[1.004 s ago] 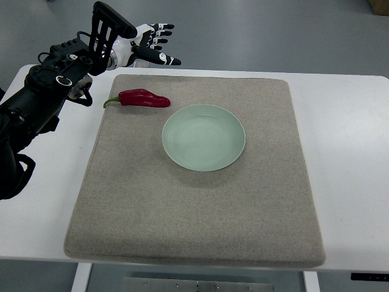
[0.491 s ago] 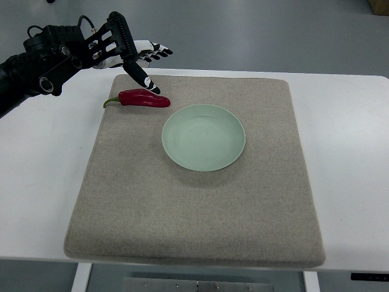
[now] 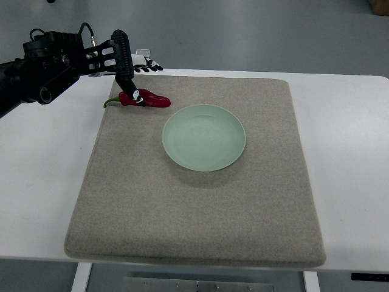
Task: Place red pepper on plate with left hand
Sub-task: 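Close the left hand fingers around the red chili pepper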
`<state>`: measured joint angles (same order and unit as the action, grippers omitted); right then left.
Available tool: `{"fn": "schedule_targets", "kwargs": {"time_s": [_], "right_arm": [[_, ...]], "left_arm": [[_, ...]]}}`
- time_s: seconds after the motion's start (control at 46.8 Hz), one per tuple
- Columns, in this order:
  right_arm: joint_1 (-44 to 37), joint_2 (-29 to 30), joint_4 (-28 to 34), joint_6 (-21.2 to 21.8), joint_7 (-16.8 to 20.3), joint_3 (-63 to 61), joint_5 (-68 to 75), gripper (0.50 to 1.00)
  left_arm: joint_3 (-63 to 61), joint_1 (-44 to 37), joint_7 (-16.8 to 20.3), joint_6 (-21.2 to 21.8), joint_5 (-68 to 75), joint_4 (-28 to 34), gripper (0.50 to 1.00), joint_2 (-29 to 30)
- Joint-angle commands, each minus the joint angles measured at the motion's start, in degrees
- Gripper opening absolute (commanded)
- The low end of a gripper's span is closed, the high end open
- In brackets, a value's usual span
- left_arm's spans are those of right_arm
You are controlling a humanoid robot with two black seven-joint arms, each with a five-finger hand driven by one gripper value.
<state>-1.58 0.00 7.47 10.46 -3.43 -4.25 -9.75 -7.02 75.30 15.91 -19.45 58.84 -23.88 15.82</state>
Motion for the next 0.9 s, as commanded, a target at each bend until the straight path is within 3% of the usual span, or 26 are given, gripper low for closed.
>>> {"fn": "schedule_targets", "kwargs": {"time_s": [0.0,0.534,0.641,0.748,0.876], "right_arm": [[0.00,0.00,0.00,0.00,0.00,0.03,0.00,0.932],[0.00,0.00,0.00,0.00,0.00,0.03,0.00,0.932],[0.00,0.00,0.00,0.00,0.00,0.03,0.00,0.932],[0.00,0.00,0.00,0.00,0.00,0.03,0.00,0.932],[0.00,0.00,0.00,0.00,0.00,0.03,0.00,0.932]], "left_arm": [[-0.10,-0.15,0.00,2.13,2.50,0.06,0.973,0.00],[-3.36,-1.65,0.00,2.92,3.65,0.33,0.981,-0.70],[-3.44,-1.73,0.08,2.92,3.73,0.24,0.962,-0.70],[-3.35,-1.65,0.08,3.01,3.73,0.15,0.892,-0.70],[-3.35,-1.65,0.08,4.15,3.65,0.15,0.866,-0.79]]}}
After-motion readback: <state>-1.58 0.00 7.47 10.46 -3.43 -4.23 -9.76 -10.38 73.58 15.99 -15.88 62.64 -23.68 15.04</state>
